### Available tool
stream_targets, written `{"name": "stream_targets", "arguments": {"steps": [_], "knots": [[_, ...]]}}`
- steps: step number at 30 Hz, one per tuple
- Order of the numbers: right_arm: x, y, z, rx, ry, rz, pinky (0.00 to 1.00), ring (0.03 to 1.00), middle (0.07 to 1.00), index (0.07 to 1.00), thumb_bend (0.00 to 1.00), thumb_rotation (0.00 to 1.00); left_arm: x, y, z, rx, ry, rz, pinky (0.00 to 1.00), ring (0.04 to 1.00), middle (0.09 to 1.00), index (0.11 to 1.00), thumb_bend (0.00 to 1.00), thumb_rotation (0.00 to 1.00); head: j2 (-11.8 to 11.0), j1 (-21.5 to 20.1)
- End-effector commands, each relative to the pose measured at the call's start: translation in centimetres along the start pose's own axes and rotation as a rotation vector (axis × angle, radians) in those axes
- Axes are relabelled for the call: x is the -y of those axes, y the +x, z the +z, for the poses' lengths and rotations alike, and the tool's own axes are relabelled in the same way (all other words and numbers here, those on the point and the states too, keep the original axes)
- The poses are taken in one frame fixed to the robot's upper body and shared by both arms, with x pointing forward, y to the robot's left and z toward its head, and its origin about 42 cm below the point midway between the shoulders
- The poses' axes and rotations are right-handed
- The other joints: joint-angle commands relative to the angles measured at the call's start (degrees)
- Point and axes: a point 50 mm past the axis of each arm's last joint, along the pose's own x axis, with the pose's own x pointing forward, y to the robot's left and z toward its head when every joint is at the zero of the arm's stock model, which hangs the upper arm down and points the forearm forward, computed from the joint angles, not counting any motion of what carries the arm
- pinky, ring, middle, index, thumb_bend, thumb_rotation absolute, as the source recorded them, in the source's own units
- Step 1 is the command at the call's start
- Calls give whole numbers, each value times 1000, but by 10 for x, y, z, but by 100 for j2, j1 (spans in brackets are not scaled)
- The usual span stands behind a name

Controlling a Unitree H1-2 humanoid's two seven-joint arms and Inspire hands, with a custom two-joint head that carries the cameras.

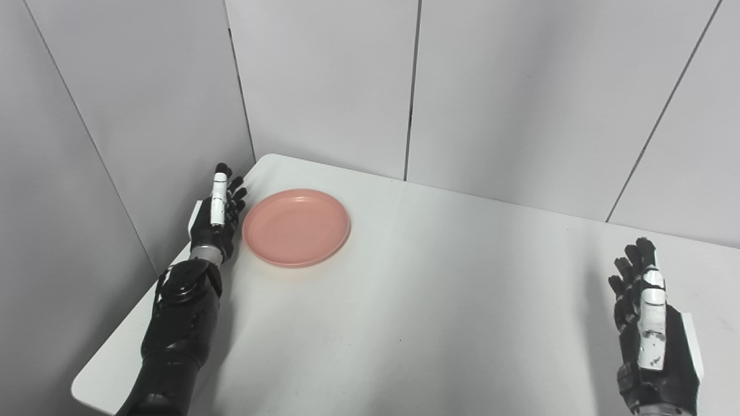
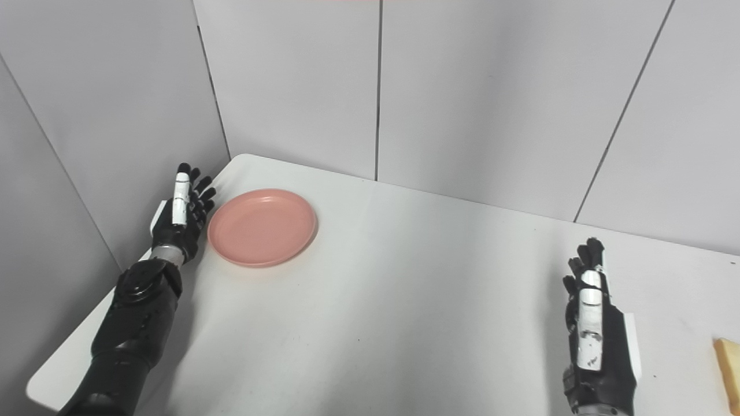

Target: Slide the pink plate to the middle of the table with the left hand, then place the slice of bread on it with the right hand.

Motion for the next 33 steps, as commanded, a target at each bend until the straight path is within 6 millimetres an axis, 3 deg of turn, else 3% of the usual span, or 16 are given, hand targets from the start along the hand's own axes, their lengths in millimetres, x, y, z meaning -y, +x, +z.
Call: {"name": "stream_targets", "arguments": {"steps": [1, 10, 18, 21, 26, 33], "knots": [[-1, 5, 11, 70, 6, 22, 1000, 1000, 1000, 1000, 272, 1000, 35, -10, -28, -90, -24, -129, 981, 954, 952, 947, 691, 987, 14, -35], [-1, 5, 2, 76, 8, 18, 1000, 1000, 1000, 1000, 286, 1000, 68, -22, -29, -87, -27, -222, 957, 936, 944, 942, 709, 944, 75, -445], [-1, 5, -9, 76, 3, 8, 1000, 1000, 1000, 1000, 368, 1000, 86, -30, -19, -82, -15, -277, 944, 932, 932, 930, 734, 926, 98, -798], [-1, 5, -12, 78, 3, 11, 1000, 1000, 1000, 1000, 373, 1000, 89, -31, -17, -85, -17, -301, 953, 945, 945, 945, 731, 939, 110, -861], [-1, 6, -18, 76, -11, 9, 1000, 995, 1000, 1000, 420, 1000, 111, -38, -15, -95, -36, -350, 942, 936, 931, 929, 762, 929, 162, -1111], [-2, 6, -20, 75, -18, 3, 1000, 985, 1000, 1000, 460, 1000, 139, -45, -16, -95, -43, -424, 964, 948, 945, 939, 720, 983, 187, -1211]]}}
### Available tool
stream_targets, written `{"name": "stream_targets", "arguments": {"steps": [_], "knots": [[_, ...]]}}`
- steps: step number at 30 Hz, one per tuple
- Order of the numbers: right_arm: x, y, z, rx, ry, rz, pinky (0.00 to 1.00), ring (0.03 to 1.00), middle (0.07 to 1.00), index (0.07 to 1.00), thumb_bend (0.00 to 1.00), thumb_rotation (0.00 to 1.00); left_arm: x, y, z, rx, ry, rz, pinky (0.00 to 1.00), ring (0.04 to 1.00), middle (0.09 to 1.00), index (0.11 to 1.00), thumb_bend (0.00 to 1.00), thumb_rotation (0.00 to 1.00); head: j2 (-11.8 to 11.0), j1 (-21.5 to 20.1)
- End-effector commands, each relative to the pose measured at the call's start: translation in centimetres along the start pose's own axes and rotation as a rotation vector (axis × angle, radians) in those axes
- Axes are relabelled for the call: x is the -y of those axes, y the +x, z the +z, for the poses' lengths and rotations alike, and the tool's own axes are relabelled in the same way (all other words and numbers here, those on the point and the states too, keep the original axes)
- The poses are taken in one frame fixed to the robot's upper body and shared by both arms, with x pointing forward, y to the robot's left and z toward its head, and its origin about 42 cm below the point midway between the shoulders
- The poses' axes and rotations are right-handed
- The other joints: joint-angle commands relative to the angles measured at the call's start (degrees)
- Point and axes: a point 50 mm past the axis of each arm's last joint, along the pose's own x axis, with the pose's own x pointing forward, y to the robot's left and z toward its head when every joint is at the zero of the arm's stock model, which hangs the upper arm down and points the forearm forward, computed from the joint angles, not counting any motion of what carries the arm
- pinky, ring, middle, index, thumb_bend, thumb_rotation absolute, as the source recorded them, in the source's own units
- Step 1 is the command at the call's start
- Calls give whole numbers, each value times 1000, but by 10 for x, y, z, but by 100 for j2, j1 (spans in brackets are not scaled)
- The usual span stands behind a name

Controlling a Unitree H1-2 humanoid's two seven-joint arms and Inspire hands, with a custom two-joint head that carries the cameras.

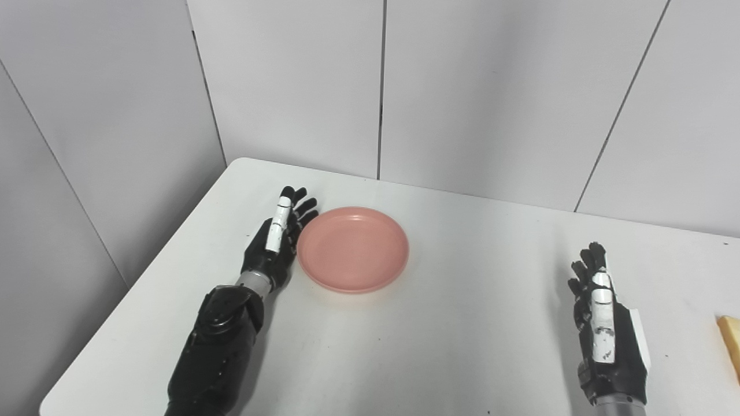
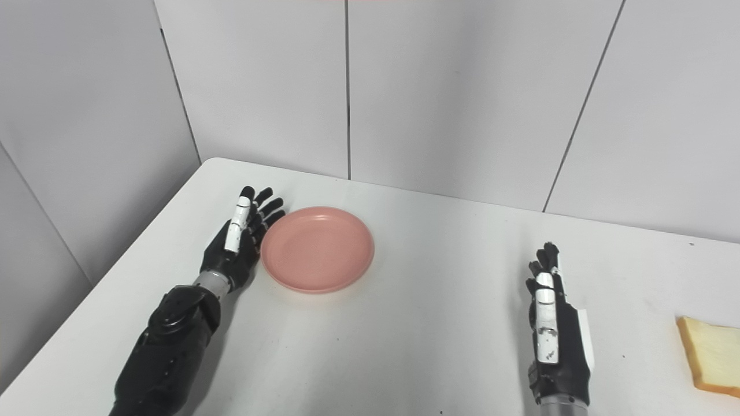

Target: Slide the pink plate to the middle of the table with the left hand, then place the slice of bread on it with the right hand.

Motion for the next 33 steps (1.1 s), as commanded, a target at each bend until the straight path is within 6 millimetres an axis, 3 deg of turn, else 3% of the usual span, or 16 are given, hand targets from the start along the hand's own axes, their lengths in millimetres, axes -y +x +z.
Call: {"name": "stream_targets", "arguments": {"steps": [1, 16, 27, 33], "knots": [[-5, 5, 15, 103, 6, 9, 1000, 985, 1000, 1000, 464, 1000, 30, 4, -3, -35, -15, -124, 968, 952, 947, 942, 719, 982, 2, 2], [-12, 3, 15, 105, -11, 16, 998, 977, 999, 1000, 475, 1000, 80, 5, -9, -64, 2, -273, 982, 959, 956, 952, 650, 1000, 177, -535], [-23, 3, 15, 95, -19, -8, 986, 970, 990, 1000, 516, 1000, 109, 0, -13, -63, 33, -371, 966, 940, 955, 956, 664, 1000, 314, -951], [-27, 3, 17, 101, -22, -15, 986, 970, 990, 1000, 489, 1000, 124, -3, -18, -52, 22, -397, 949, 952, 949, 951, 669, 1000, 379, -1074]]}}
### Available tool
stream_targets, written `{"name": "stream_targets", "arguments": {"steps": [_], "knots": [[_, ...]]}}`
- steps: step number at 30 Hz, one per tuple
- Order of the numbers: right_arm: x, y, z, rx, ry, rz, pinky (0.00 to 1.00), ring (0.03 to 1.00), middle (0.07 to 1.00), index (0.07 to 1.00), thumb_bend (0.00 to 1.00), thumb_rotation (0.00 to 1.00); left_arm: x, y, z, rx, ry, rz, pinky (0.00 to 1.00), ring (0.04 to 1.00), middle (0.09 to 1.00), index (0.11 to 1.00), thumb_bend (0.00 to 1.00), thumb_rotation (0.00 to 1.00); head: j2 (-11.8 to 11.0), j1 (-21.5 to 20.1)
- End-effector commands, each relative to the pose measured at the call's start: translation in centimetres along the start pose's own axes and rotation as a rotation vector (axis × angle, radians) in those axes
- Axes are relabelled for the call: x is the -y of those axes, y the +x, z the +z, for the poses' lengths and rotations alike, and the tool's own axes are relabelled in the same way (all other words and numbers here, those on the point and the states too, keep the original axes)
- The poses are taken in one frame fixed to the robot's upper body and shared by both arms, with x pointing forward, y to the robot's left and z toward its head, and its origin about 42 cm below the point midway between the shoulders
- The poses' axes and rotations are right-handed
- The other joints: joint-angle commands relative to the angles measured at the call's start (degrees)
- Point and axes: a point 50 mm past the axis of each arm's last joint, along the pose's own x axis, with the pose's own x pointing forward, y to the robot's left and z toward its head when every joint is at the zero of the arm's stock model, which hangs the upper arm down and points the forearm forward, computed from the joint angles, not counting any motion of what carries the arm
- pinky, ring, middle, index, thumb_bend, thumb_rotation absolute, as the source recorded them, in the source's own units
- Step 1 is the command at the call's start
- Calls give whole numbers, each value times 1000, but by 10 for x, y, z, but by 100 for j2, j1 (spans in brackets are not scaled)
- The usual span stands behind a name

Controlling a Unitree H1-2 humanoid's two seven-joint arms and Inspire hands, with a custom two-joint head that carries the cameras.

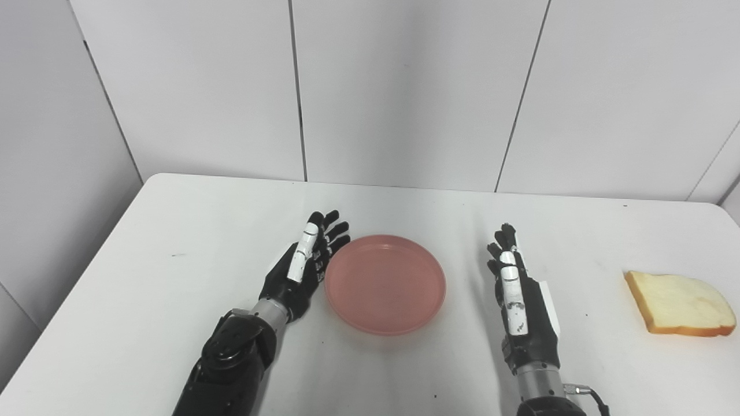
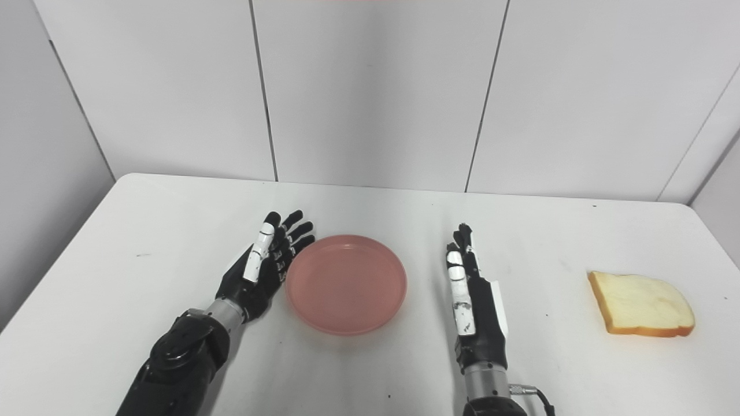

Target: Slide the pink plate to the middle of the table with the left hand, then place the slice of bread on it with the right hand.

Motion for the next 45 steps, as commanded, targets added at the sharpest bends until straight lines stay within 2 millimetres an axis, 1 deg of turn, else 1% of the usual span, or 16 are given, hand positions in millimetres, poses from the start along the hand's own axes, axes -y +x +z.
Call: {"name": "stream_targets", "arguments": {"steps": [1, 6, 10, 16, 20, 25, 28, 31, 34, 35, 37, 38, 40, 41, 42, 45], "knots": [[-7, 5, 20, 103, 9, 0, 983, 969, 989, 1000, 494, 1000, 23, 6, 1, 4, -17, -92, 954, 958, 953, 954, 676, 1000, 1, 7], [-10, 5, 21, 106, 9, 2, 986, 970, 989, 997, 485, 1000, 36, 3, -3, -1, -49, -96, 956, 964, 965, 967, 692, 1000, 66, -176], [-12, 5, 21, 106, 5, 6, 988, 974, 994, 999, 470, 1000, 40, 2, -6, 8, -63, -81, 955, 960, 964, 965, 704, 1000, 90, -252], [-12, 5, 21, 101, -1, 0, 985, 974, 990, 997, 485, 1000, 39, 0, -9, 18, -57, -60, 953, 960, 961, 957, 708, 1000, 90, -281], [-9, 5, 20, 105, -23, -6, 977, 970, 989, 997, 479, 1000, 38, -3, -7, 51, -36, -37, 956, 959, 960, 959, 692, 1000, 79, -335], [-4, 6, 25, 114, -51, -25, 956, 961, 982, 992, 467, 1000, 38, -5, -4, 70, -16, -6, 978, 962, 975, 976, 696, 1000, 74, -460], [0, 8, 28, 119, -62, -33, 955, 962, 983, 990, 462, 1000, 40, -6, -3, 85, -1, 16, 972, 959, 974, 976, 694, 1000, 11, -636], [7, 14, 34, 147, -80, -31, 971, 965, 989, 993, 474, 1000, 43, -7, -1, 106, 8, 40, 987, 969, 984, 988, 681, 1000, -51, -768], [14, 23, 45, 198, -106, -39, 985, 969, 991, 995, 476, 1000, 45, -10, 1, 149, 4, 75, 981, 958, 977, 987, 641, 1000, -108, -872], [18, 27, 50, 212, -127, -39, 986, 970, 992, 998, 487, 1000, 45, -10, 1, 159, 9, 83, 974, 954, 974, 986, 634, 1000, -193, -1011], [24, 32, 56, 234, -149, -39, 970, 966, 993, 1000, 498, 1000, 45, -11, 0, 168, 18, 89, 978, 966, 977, 992, 649, 1000, -235, -1084], [28, 38, 61, 258, -166, -37, 969, 965, 993, 1000, 499, 1000, 44, -12, -1, 172, 26, 95, 979, 967, 977, 993, 650, 1000, -348, -1299], [35, 48, 69, 300, -213, -39, 965, 961, 985, 997, 519, 1000, 42, -14, -3, 177, 35, 102, 970, 973, 975, 990, 648, 1000, -414, -1443], [38, 53, 73, 318, -238, -40, 944, 948, 969, 976, 538, 1000, 41, -15, -3, 179, 37, 104, 968, 972, 977, 991, 651, 1000, -414, -1443], [42, 57, 78, 333, -264, -43, 937, 944, 963, 969, 544, 1000, 42, -17, -4, 182, 31, 106, 968, 972, 977, 991, 652, 1000, -460, -1545], [49, 66, 92, 352, -300, -31, 939, 949, 970, 964, 582, 945, 41, -18, -5, 181, 21, 107, 966, 962, 977, 990, 671, 1000, -493, -1624]]}}
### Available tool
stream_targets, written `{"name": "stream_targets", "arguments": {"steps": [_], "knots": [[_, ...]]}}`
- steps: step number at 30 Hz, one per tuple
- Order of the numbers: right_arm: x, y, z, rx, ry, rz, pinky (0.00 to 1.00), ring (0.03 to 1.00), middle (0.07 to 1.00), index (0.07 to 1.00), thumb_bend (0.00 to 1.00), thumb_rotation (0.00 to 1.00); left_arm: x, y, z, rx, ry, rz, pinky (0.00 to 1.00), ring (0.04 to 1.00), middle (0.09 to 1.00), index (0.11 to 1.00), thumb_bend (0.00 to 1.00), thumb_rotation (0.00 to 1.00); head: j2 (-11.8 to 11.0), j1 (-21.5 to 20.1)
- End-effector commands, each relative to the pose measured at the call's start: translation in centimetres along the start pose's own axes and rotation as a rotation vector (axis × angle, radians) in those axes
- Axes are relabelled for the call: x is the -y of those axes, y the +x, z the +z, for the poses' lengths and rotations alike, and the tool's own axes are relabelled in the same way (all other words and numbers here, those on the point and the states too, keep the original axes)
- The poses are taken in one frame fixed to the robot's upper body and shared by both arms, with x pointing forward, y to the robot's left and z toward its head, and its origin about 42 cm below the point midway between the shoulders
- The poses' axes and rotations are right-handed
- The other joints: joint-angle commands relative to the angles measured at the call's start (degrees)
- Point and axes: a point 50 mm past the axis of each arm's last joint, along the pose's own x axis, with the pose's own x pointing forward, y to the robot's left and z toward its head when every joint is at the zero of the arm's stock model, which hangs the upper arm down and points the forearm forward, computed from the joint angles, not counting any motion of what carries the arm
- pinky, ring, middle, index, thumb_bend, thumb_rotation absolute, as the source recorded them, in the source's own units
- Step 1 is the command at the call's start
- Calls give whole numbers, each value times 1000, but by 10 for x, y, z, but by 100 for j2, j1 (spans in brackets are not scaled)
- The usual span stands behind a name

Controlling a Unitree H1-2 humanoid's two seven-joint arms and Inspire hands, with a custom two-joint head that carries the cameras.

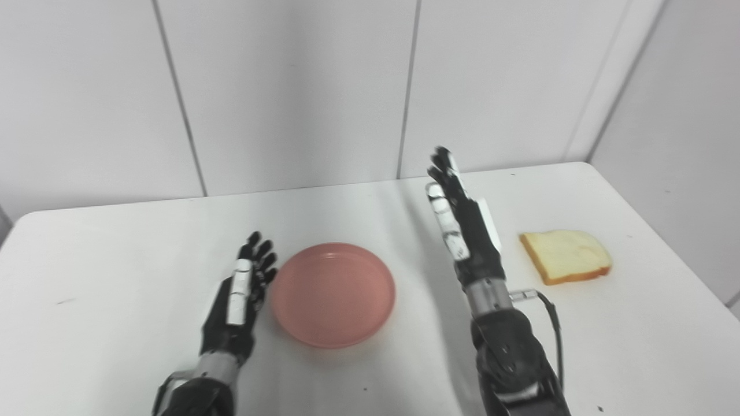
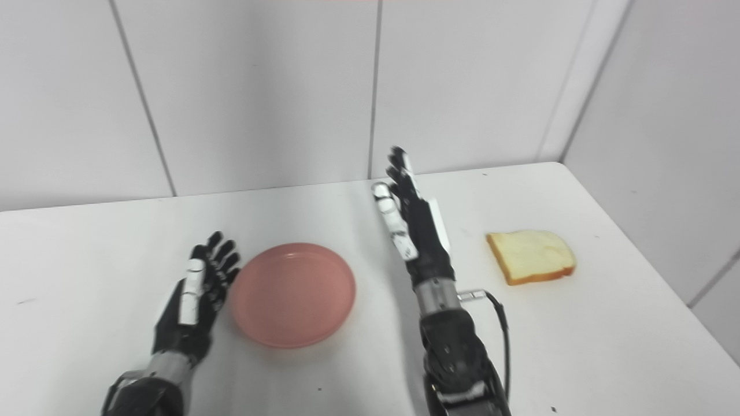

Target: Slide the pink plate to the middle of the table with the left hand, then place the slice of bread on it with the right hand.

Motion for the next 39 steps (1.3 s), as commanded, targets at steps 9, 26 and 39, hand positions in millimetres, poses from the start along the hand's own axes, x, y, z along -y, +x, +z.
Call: {"name": "stream_targets", "arguments": {"steps": [9, 26, 39], "knots": [[41, 40, 54, 170, -127, 5, 950, 948, 984, 990, 609, 907, -5, -3, 14, 86, 7, 2, 949, 949, 968, 976, 675, 986, -12, -274], [153, 58, 99, -50, -746, 287, 916, 989, 999, 1000, 989, 448, -18, -15, 24, 124, 51, -42, 977, 979, 997, 999, 654, 1000, 70, -804], [208, 66, 97, -339, -1050, 461, 872, 962, 988, 999, 1000, 280, -16, -24, 38, 173, 62, -62, 963, 970, 985, 991, 663, 1000, 163, -955]]}}
